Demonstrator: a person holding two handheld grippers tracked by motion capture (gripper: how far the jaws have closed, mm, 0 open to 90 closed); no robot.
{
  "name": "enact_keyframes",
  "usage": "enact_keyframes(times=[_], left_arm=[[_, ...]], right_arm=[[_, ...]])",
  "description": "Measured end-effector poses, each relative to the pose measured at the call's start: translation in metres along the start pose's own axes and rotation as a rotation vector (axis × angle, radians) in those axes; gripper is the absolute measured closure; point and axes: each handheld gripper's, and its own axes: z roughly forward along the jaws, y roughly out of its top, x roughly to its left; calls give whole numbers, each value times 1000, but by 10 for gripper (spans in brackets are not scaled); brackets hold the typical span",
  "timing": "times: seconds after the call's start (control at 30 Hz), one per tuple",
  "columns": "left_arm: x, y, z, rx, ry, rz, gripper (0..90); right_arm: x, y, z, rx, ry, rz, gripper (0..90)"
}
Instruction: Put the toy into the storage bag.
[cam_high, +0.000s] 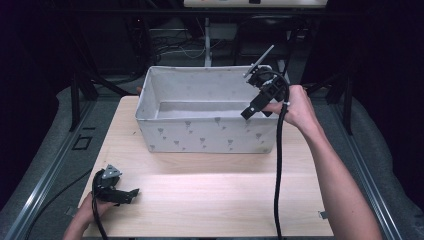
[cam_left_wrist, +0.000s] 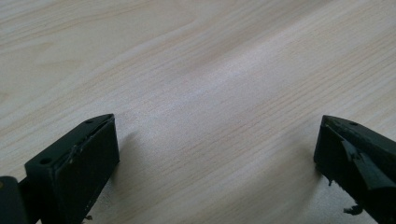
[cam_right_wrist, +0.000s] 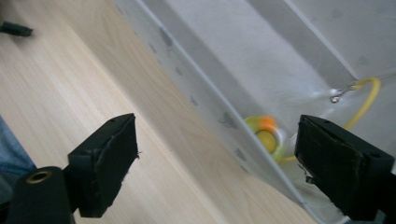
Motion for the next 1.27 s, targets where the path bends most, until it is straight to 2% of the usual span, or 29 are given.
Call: enact_keyframes(times=[0.03, 0.27, 0.5, 0.67, 0.73, 0.8, 1.0, 1.17, 1.27], left_arm=[[0, 0, 0, -3, 2, -1, 0], [0, 0, 0, -3, 0, -3, 0], [0, 0, 0, -1, 2, 0, 0], [0, 0, 0, -1, 1, 1, 0], [0, 0, 0, -2, 1, 1, 0], [0, 0, 0, -2, 1, 1, 0], [0, 0, 0, -2, 1, 2, 0], [-1, 0, 1, -4, 0, 2, 0], [0, 0, 1, -3, 0, 4, 0]], right_arm=[[7, -3, 3, -3, 9, -15, 92], [27, -13, 16, 4, 27, -59, 77], [49, -28, 32, -13, 45, -90, 52], [66, -45, 51, -12, 60, -109, 46], [69, -49, 55, -14, 67, -108, 47], [76, -62, 67, -14, 86, -103, 47], [85, -86, 91, -3, 123, -80, 55], [91, -101, 110, 53, 117, -90, 64], [92, -105, 112, 50, 113, -93, 70]])
